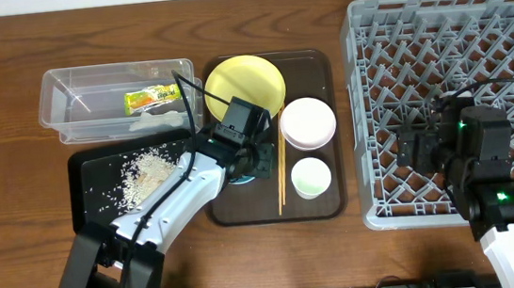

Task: Sort waste into correct bins and load items into the dishwasher rack
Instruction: 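Return the light-blue plate to the brown tray with the left gripper, then grasp the white cup with the left gripper and lift it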

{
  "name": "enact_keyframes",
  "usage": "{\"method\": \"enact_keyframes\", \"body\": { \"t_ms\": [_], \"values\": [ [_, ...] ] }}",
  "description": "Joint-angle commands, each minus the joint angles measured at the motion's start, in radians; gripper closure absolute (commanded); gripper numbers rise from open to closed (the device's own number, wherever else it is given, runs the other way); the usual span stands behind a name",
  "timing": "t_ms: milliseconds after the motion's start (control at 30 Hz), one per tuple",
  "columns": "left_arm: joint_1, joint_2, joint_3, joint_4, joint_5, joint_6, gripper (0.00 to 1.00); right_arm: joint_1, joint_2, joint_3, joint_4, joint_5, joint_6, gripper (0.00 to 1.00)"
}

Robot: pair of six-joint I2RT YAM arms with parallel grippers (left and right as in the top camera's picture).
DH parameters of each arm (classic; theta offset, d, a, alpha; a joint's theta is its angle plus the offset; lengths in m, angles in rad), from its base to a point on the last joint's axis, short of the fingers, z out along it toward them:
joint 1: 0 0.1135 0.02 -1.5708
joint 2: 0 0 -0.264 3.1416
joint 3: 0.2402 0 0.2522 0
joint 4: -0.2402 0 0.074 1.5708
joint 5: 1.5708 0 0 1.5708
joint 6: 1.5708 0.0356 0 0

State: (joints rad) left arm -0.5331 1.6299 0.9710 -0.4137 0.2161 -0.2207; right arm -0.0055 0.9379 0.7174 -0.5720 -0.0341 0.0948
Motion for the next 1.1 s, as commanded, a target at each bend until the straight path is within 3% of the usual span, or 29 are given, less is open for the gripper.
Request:
{"method": "enact_keyframes", "body": {
  "t_ms": [0,100,467,867,967,1067],
  "values": [
    [-0.001,-0.006,0.017,-0.002,-0.022,-0.009,0.67,-0.008,-0.001,0.019,-0.001,0.000,0.005,0.01],
    [-0.002,-0.032,0.020,-0.005,-0.013,-0.009,0.57,-0.008,-0.001,0.019,-0.001,0.000,0.005,0.01],
    [-0.019,-0.239,0.061,-0.034,0.046,-0.042,0.53,-0.008,-0.001,0.019,-0.001,0.000,0.005,0.01],
    [-0.158,-0.029,0.060,-0.045,0.049,-0.085,0.53,-0.008,-0.001,0.019,-0.004,0.000,0.006,0.01],
    [-0.170,0.019,0.060,-0.045,0.049,-0.092,0.62,-0.008,-0.001,0.019,-0.005,0.000,0.006,0.01],
    [-0.168,0.031,0.060,-0.045,0.043,-0.092,0.89,-0.008,-0.001,0.019,-0.005,-0.001,0.005,0.01]
  ]
}}
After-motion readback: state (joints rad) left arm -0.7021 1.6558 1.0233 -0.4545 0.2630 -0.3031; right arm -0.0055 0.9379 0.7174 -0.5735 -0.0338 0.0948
